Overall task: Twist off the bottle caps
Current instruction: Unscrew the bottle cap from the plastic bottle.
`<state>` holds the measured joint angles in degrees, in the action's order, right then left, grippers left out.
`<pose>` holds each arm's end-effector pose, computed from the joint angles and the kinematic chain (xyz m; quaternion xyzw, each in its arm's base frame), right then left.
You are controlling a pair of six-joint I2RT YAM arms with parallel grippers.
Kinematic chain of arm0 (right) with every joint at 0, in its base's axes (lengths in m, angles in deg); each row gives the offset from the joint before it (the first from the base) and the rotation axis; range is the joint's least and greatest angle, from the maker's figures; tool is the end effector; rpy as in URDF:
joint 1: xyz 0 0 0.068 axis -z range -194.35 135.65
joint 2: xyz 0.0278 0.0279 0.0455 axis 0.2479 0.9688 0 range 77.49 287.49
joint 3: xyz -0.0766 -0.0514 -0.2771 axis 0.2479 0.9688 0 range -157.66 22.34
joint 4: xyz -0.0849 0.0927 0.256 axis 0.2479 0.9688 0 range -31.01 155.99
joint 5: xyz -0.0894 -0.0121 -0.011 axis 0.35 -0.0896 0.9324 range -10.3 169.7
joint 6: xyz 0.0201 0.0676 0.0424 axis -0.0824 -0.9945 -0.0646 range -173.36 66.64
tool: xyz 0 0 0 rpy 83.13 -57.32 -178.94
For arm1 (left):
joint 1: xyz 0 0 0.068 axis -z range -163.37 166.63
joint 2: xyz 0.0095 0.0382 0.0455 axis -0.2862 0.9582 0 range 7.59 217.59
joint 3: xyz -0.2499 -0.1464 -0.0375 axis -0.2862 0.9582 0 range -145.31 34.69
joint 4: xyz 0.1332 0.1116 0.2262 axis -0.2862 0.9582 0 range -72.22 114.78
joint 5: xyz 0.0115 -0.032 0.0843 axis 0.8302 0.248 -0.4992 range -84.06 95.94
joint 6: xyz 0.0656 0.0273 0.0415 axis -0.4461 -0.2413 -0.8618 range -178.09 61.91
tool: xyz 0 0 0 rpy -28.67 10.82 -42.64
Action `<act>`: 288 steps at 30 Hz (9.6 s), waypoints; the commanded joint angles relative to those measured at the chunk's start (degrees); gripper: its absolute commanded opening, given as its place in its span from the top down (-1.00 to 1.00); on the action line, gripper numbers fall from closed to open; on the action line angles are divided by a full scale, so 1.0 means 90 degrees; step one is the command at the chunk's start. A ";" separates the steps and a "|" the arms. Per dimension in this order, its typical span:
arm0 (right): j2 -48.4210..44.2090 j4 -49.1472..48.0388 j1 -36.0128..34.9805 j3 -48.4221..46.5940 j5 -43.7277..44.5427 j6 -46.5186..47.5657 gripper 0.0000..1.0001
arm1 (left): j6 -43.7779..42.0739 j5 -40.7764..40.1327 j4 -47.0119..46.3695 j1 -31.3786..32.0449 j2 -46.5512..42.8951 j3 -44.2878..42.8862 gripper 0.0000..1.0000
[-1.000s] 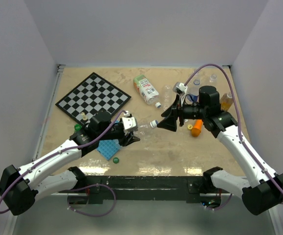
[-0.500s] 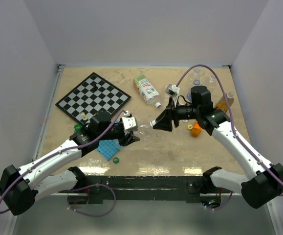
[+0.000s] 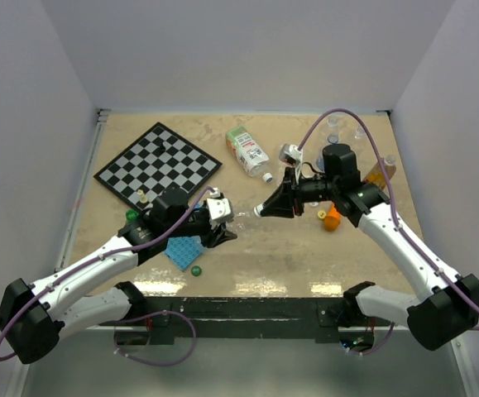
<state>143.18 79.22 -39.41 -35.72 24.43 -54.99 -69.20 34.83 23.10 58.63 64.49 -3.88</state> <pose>0.2291 0.1721 0.3421 -0.3885 0.6944 0.4920 0.3532 0.1742 -0.2035 0.2684 0.4844 0.6641 -0.3423 0.4551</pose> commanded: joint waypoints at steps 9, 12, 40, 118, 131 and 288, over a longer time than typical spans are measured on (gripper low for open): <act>0.0622 0.3261 -0.0243 -0.1722 0.0074 0.6894 1.00 | 0.0073 0.0033 -0.0181 -0.0028 -0.0092 -0.0080 0.96; 0.0008 0.2948 -0.0292 -0.1450 0.0340 0.8534 1.00 | 0.0073 0.0033 -0.0181 -0.0018 -0.0092 -0.0080 0.97; -0.0199 0.3016 -0.0292 -0.1244 0.0320 1.0455 0.94 | 0.0073 0.0052 -0.0191 -0.0018 -0.0102 -0.0080 0.96; -0.0669 0.0889 0.0450 -0.0873 0.0244 0.1032 -0.72 | 0.0112 -0.0045 -0.0171 -0.0008 -0.0083 -0.0080 0.97; 0.0318 0.0594 0.0392 -0.0707 -0.0100 -0.0073 -0.59 | 0.0102 -0.0075 -0.0171 -0.0008 -0.0073 -0.0080 0.96; 0.0660 0.0760 0.0177 -0.0902 -0.0587 0.0425 0.09 | 0.0092 -0.0104 -0.0152 -0.0008 -0.0053 -0.0080 0.97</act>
<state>149.04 86.32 -37.36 -41.08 21.57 -51.40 -69.16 33.71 23.25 58.76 64.21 -4.07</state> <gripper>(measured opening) 0.507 0.495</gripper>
